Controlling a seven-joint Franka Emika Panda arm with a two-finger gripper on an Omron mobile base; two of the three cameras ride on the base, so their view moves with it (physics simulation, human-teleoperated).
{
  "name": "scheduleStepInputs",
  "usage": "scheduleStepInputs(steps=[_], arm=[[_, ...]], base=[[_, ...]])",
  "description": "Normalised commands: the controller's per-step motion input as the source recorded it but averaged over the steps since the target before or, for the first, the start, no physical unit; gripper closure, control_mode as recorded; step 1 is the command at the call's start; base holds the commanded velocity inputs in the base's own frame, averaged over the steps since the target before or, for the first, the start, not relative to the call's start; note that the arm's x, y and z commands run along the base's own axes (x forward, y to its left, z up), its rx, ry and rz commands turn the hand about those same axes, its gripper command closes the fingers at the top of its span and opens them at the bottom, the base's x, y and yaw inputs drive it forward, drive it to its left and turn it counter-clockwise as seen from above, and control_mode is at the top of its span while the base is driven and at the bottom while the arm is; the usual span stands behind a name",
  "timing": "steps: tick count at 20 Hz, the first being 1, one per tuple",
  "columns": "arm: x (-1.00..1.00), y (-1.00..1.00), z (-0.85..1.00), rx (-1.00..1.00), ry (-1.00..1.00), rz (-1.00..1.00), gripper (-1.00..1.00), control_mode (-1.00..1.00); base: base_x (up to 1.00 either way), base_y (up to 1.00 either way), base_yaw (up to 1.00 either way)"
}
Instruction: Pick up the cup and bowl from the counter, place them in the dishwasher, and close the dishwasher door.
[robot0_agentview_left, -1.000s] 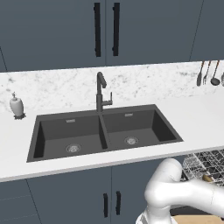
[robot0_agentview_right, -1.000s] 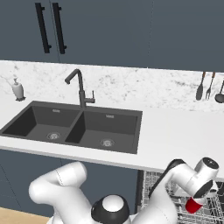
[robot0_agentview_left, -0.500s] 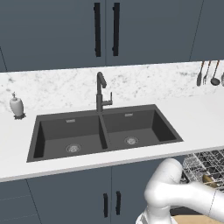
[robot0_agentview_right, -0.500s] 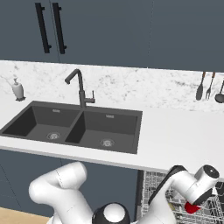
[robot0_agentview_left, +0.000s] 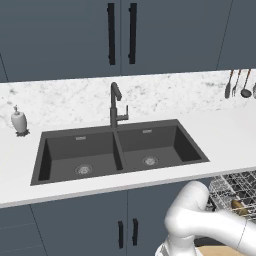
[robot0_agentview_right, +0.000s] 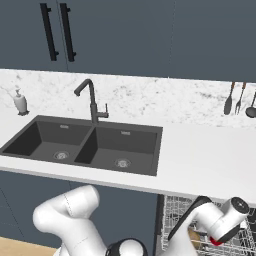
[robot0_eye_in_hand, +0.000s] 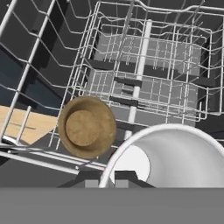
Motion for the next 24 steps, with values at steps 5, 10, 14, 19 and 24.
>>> scheduleStepInputs(steps=[5,10,14,19,24], arm=[[0.00,0.00,-0.37,0.00,-0.02,0.00,1.00,-1.00],[0.00,0.00,-0.05,0.00,-0.07,0.00,1.00,-1.00],[0.00,0.00,0.04,0.01,-0.09,0.00,1.00,-1.00],[0.00,0.00,0.15,0.00,-0.05,0.00,1.00,-1.00],[0.00,0.00,0.13,0.00,-0.03,0.00,1.00,-1.00]], base=[[0.00,0.00,0.00],[0.00,0.00,0.00],[0.00,0.00,0.00],[0.00,0.00,0.00],[0.00,0.00,0.00]])
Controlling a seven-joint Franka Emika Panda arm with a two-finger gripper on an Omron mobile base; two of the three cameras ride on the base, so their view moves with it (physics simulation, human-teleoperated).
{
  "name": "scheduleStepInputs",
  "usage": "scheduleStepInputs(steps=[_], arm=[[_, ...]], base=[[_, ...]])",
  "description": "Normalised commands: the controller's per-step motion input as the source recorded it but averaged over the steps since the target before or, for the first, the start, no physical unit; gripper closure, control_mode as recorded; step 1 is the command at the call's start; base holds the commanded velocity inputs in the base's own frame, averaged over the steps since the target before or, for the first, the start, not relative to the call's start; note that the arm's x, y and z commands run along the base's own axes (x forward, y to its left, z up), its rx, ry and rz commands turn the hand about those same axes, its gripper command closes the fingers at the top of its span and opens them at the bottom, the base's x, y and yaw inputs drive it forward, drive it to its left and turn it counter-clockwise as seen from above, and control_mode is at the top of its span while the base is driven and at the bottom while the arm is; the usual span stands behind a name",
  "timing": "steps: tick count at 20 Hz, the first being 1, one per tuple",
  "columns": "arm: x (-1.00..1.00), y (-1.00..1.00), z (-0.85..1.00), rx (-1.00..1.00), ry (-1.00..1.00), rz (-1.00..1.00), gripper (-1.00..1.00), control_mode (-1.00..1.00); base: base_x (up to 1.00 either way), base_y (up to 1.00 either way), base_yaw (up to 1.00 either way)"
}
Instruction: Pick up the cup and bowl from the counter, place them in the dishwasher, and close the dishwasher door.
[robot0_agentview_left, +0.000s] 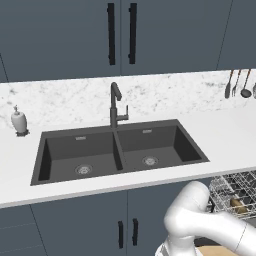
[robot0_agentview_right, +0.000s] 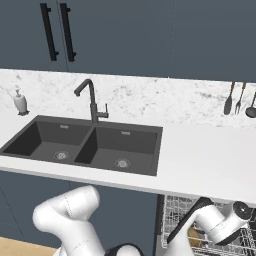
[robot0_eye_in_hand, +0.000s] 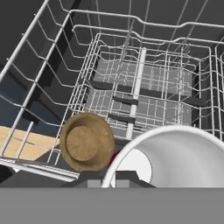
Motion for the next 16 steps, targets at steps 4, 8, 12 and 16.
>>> scheduleStepInputs(steps=[4,8,12,16], arm=[[0.18,0.00,-0.09,0.00,-0.03,0.00,1.00,-1.00],[0.21,0.00,-0.51,0.00,-0.02,0.00,1.00,-1.00],[0.15,0.00,-0.67,0.00,0.00,0.00,1.00,-1.00],[0.03,0.00,-0.63,0.00,0.00,0.00,1.00,-1.00]], base=[[0.00,0.00,0.00],[0.00,0.00,0.00],[0.00,0.00,0.00],[0.00,0.00,0.00]])
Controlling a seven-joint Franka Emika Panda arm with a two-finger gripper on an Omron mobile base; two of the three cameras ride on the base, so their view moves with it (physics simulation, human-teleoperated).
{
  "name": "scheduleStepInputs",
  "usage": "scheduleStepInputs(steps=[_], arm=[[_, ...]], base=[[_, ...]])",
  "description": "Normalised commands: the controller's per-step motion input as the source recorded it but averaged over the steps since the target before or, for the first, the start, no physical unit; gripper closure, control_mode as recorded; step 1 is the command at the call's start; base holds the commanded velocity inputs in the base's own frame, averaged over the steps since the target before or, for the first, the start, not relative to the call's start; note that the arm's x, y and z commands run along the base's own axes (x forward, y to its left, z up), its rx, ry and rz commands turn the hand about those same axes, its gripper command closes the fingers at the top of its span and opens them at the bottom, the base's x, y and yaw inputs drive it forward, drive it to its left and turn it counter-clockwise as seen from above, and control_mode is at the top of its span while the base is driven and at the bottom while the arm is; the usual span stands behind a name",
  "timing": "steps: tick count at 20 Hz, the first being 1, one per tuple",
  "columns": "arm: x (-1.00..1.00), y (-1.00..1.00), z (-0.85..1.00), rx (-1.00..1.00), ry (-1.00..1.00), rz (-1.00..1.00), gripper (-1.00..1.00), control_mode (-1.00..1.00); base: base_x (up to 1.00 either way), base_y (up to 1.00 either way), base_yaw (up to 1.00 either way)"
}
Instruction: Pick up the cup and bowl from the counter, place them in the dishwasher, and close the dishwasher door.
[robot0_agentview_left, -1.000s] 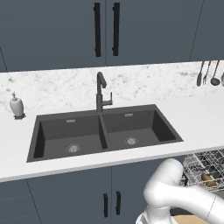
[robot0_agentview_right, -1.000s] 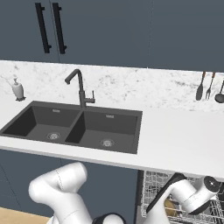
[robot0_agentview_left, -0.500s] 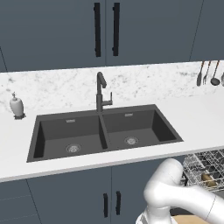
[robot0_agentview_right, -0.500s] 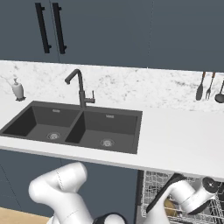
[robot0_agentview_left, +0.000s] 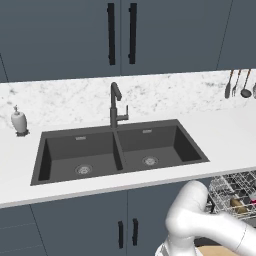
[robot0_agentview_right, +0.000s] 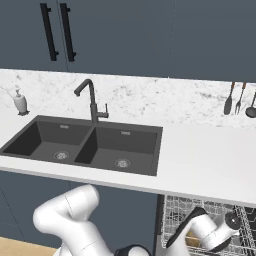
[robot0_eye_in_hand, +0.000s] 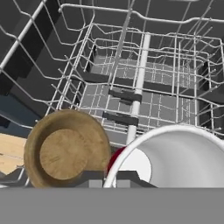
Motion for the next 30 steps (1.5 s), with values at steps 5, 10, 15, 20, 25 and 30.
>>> scheduleStepInputs(steps=[5,10,15,20,25,30], arm=[[0.00,0.00,-0.25,0.00,0.00,0.00,1.00,-1.00],[0.00,0.00,0.00,0.00,0.00,0.00,-1.00,-1.00],[-0.01,0.00,0.11,-0.01,0.00,0.00,-1.00,-1.00],[0.00,0.00,0.17,-0.06,0.00,0.00,-1.00,-1.00],[-0.03,0.04,0.42,-0.14,0.05,0.00,-1.00,-1.00],[-0.38,0.02,0.41,-0.02,-0.14,0.01,-1.00,-1.00]], base=[[0.00,0.00,0.00],[0.00,0.00,0.00],[0.00,0.00,0.00],[0.00,0.00,0.00],[0.00,0.00,0.00],[0.00,0.00,0.00]])
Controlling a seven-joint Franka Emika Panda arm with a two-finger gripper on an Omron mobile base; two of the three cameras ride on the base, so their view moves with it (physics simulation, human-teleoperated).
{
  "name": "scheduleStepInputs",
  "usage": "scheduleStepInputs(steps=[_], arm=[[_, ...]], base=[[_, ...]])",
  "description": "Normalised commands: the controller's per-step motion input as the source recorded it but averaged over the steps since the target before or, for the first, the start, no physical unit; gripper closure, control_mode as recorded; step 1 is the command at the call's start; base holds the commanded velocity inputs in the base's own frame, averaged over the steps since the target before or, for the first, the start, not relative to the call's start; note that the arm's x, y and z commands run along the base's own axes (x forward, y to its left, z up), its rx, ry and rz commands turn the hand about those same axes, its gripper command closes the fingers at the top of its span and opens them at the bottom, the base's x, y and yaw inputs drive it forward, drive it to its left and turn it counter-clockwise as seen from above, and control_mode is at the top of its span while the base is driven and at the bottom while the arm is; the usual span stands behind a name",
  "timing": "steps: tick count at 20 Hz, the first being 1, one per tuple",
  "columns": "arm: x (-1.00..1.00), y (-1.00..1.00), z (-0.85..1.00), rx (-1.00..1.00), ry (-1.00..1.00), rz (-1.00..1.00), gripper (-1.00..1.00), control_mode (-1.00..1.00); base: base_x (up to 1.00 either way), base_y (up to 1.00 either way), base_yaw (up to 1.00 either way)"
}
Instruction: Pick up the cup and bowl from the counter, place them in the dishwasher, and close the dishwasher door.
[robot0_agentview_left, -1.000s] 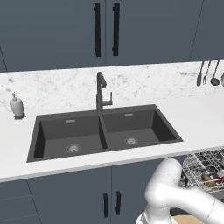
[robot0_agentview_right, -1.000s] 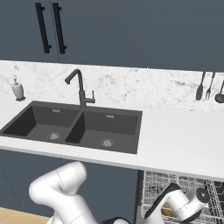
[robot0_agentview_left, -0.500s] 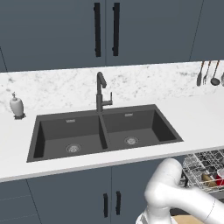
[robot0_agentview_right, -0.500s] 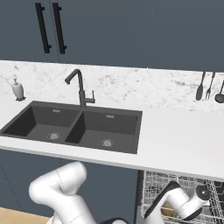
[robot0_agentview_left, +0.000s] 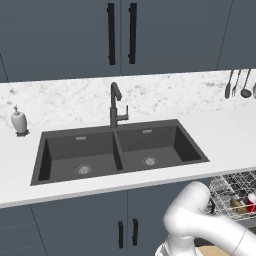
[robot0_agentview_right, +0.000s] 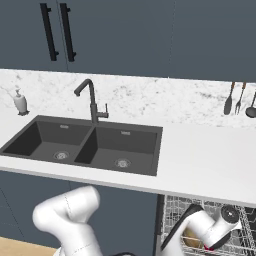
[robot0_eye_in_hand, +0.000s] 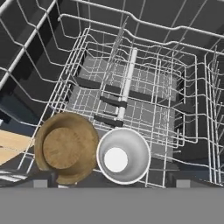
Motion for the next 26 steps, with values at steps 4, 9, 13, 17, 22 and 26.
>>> scheduleStepInputs(steps=[4,9,13,17,22,26], arm=[[-0.13,0.00,0.34,0.06,-0.09,0.03,-1.00,-1.00],[-0.28,0.03,0.18,0.02,-0.06,0.00,-1.00,-1.00],[-0.14,0.04,0.11,0.00,-0.05,0.00,-1.00,-1.00],[0.00,0.00,0.09,0.00,0.00,0.00,-1.00,-1.00],[0.05,-0.01,0.02,0.00,0.00,0.02,-1.00,-1.00],[-0.10,0.13,0.00,0.00,-0.01,0.02,-1.00,-1.00]], base=[[0.00,0.00,0.00],[0.00,0.00,0.00],[0.00,0.00,0.00],[0.00,0.00,0.00],[0.00,0.00,0.00],[0.00,0.00,0.00]])
